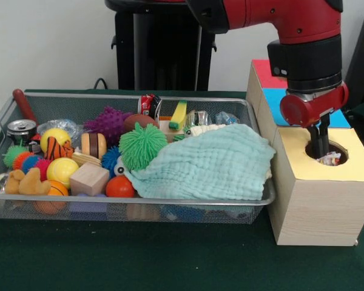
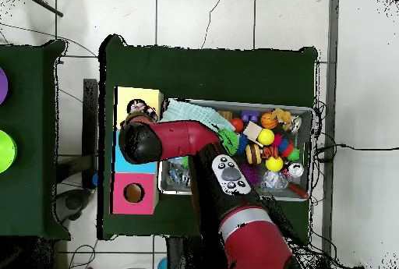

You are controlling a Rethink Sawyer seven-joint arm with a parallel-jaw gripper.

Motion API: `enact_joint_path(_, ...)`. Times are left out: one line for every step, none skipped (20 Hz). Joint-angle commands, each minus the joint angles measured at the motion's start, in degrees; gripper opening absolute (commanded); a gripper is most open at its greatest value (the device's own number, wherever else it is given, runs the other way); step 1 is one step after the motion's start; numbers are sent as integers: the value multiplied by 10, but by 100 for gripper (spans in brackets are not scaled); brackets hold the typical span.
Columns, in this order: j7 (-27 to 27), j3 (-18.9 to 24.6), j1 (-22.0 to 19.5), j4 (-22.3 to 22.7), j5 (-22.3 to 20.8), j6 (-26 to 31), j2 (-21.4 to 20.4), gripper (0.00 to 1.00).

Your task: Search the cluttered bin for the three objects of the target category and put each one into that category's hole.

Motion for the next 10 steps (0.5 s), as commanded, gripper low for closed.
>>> enact_joint_path(40,-1,-1,-18,-44,2,69,0)
enact_joint_path(39,-4,0,-25,-46,-1,76,0)
enact_joint_path(37,-6,0,-29,-49,-5,83,0)
enact_joint_path(35,-7,0,-33,-50,-6,87,0)
enact_joint_path(35,-7,0,-38,-51,-8,91,0)
enact_joint_path(35,-8,1,-43,-52,-7,96,0)
enact_joint_path(37,-12,5,-52,-51,-4,101,0)
enact_joint_path(39,-16,9,-59,-50,0,106,0)
enact_joint_path(40,-19,11,-60,-49,8,106,0)
enact_joint_path(42,-21,13,-62,-48,15,106,0)
